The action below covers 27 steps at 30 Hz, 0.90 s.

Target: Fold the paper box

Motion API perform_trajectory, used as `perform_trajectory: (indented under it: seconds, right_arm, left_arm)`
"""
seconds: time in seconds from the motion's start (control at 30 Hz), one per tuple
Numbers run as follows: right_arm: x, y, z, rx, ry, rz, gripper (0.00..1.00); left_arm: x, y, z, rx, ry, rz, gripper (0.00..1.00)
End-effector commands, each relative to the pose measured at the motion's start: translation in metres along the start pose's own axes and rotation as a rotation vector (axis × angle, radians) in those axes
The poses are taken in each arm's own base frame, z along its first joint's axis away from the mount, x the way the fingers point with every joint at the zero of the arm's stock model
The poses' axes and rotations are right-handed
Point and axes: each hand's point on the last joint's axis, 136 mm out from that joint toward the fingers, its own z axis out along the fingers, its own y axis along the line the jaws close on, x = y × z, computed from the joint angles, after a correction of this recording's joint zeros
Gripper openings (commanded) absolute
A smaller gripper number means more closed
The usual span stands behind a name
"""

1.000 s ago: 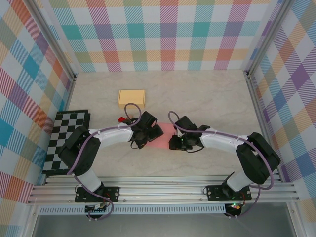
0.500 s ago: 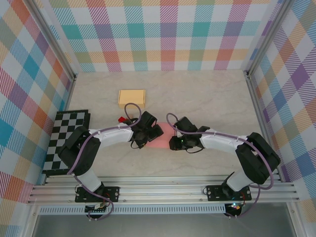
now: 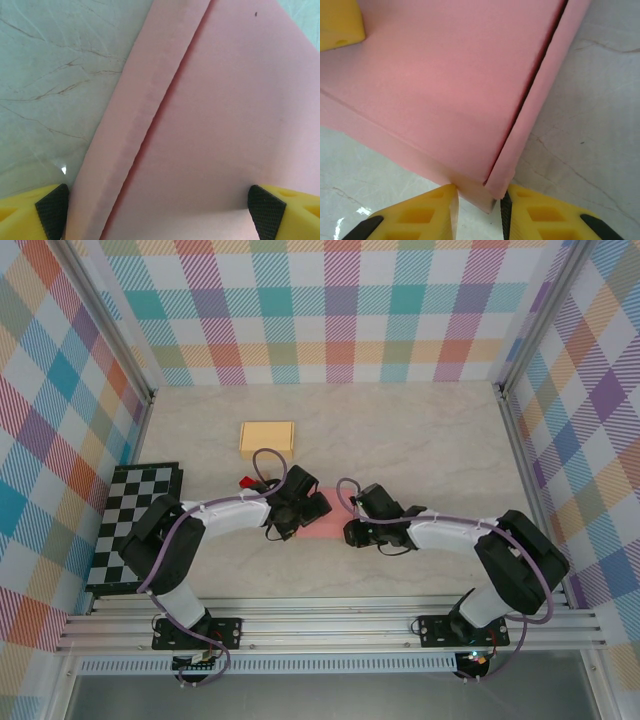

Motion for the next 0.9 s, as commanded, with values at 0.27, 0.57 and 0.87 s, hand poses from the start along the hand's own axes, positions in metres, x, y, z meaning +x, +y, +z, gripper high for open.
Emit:
perform_trajectory:
  seconds: [0.27,0.57,0.87]
  right_arm:
    - [0.008,-0.046,0.000,0.208,-0.070,-0.018,0.34]
    - [-0.008,-0.041,0.001,0.192,-0.123,-0.044,0.31]
    - [-0.035,-0.021,0.013,0.077,-0.208,-0.171,0.29]
  left_arm:
    - [0.023,0.057,0.020,-0.224,0.081,0.020,0.92]
    - [0.027,0.052,0.019,-0.202,0.109,0.020,0.92]
    - [0.039,0.041,0.029,-0.165,0.173,0.048,0.91]
